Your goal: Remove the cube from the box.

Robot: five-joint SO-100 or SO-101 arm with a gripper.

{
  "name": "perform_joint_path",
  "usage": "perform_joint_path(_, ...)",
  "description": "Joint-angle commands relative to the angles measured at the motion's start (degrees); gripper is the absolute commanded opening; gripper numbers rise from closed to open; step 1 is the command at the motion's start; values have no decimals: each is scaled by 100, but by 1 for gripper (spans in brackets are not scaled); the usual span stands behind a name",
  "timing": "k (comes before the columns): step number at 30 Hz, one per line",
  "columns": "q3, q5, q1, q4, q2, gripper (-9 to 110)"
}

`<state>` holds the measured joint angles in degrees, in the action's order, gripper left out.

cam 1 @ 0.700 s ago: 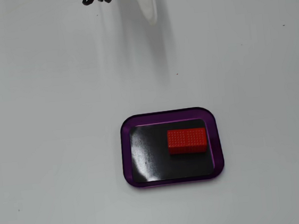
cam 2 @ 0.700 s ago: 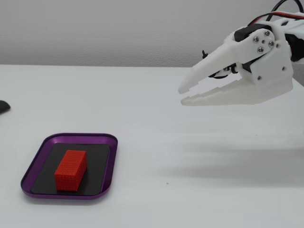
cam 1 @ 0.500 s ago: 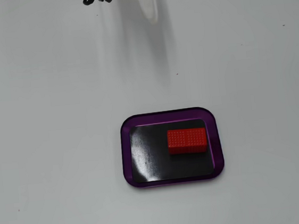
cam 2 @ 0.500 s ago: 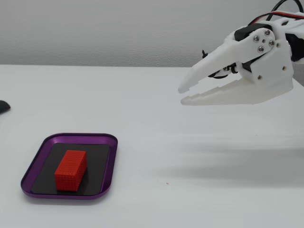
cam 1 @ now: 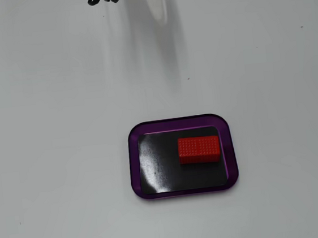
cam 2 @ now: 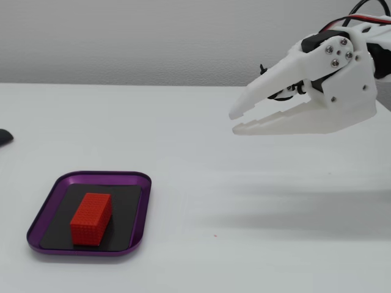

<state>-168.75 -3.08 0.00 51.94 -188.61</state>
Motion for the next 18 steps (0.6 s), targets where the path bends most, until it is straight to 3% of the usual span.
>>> perform_joint_path(1, -35, -44, 53, -105, -193, 0)
perform_joint_path(7, 35, -79, 62, -185, -193, 0)
perform_joint_path(11, 492, -896, 62, -290, -97, 0)
perform_joint_path(14, 888, -932, 62, -237, -79, 0)
perform_joint_path(18, 1661, -932, 70, -229, 738, 1)
